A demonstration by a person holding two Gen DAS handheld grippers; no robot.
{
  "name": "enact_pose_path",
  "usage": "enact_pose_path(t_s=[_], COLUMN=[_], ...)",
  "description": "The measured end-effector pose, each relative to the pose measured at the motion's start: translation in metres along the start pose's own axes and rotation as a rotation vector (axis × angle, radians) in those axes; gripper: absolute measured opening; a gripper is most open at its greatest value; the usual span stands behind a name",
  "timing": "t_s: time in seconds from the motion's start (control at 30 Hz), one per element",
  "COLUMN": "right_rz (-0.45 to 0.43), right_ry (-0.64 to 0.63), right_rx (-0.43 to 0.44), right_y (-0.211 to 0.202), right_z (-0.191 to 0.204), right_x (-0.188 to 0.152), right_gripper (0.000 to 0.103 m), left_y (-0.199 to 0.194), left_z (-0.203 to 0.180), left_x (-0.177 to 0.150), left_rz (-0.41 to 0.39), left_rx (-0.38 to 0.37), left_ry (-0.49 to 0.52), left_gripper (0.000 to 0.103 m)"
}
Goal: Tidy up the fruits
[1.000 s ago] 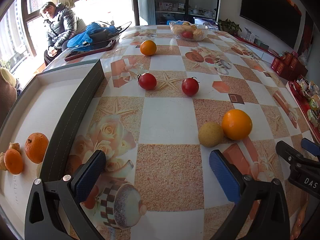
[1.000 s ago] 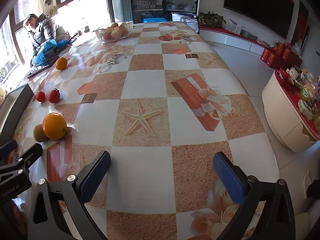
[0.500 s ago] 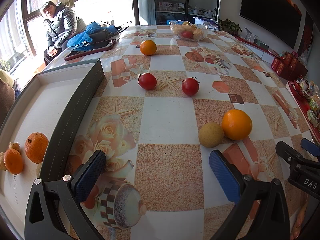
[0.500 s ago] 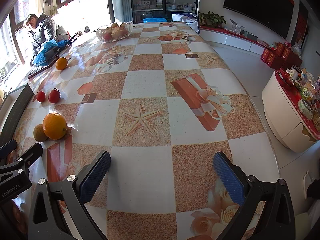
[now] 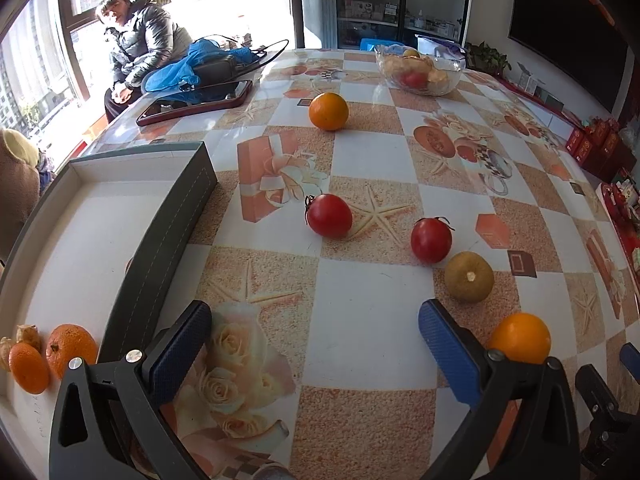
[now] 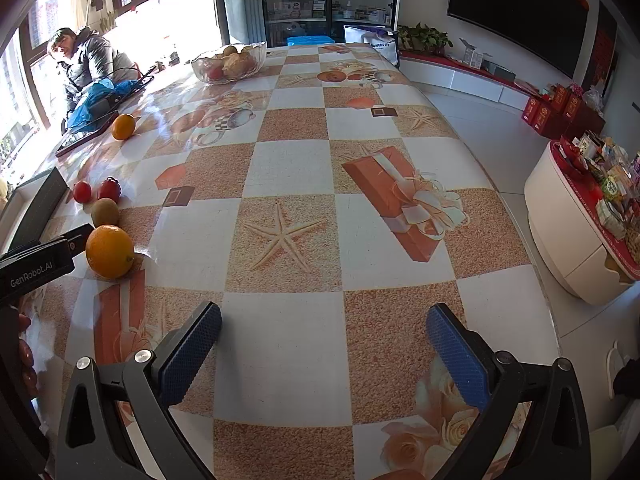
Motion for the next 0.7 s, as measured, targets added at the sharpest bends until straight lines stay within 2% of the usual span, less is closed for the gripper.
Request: enact_pose_path(t_s=[0.27,0.5,0.63,0.7], right_rz=[0.006,-0.002,-0.056,-0.057], right_ry=[0.0,-0.086,-0.183,-0.194], right_rx=[-0.008,0.009,-0.069,-0.08], right_y=[-0.004,-0.028,-0.042,-0.044], right_z=[0.002,0.03,0.048,0.051], right_x=[-0.005,-0.041,-0.056,-0.058], right_gripper=[0.103,0.103,0.103,0.103], left_y=[0.0,0.0,0.0,0.0], left_z=[0.0,0.0,0.0,0.0], left_x=[-0.001,-0.001,-0.001,-0.001], left_rz=[0.0,0.0,0.0,0.0], left_rx=[0.0,0.0,0.0,0.0], left_ry=[0.0,0.0,0.0,0.0], left_gripper=[0.103,0.103,0.103,0.103])
Point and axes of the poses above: each gripper's, at about its wrist camera, not at the fingertips, and y roughly the way its jaws point, z to its left, x to its top, the point moved 2 cm from there along y, roughly the way its jaws point, and after that the axes turned 3 degrees about z, right-handed, at the moved point
